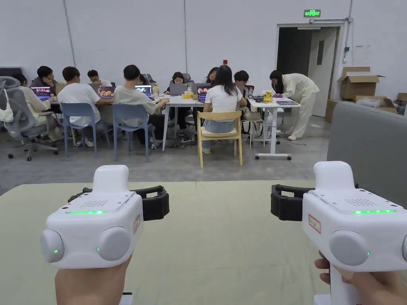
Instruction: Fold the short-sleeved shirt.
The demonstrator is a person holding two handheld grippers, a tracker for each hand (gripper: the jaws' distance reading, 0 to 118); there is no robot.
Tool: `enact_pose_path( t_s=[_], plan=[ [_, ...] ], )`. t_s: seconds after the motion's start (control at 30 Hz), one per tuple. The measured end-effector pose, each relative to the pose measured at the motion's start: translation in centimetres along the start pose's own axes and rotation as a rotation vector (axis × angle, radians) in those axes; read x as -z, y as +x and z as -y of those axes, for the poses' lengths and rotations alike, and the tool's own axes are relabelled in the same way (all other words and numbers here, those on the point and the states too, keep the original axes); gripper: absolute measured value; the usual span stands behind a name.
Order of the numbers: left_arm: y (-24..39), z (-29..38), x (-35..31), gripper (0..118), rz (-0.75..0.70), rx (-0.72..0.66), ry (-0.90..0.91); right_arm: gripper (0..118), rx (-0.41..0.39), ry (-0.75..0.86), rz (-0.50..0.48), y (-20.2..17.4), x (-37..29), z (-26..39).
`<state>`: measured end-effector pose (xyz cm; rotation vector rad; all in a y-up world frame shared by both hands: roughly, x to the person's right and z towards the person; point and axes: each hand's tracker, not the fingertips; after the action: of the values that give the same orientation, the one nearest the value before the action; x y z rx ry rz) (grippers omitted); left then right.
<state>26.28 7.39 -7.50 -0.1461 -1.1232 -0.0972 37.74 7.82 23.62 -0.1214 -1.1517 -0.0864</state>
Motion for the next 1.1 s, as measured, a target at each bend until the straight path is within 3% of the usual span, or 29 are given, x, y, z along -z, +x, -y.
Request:
enact_pose_path(
  t_s=[0.2,0.37,1.1],
  plan=[
    [-0.1,0.01,0.03,118,-0.002,-0.002,-0.004,118,0.044,-0.013,0.07,0.57,0.02,-0.85],
    [0.01,-0.02,0.04,118,-0.001,0.001,-0.006,118,0.073,-0.023,0.068,1.05,-0.05,-0.99],
    [0.04,-0.12,0.08,118,0.004,-0.008,-0.009,118,0.041,-0.03,0.067,0.35,0.11,-0.98]
  ],
)
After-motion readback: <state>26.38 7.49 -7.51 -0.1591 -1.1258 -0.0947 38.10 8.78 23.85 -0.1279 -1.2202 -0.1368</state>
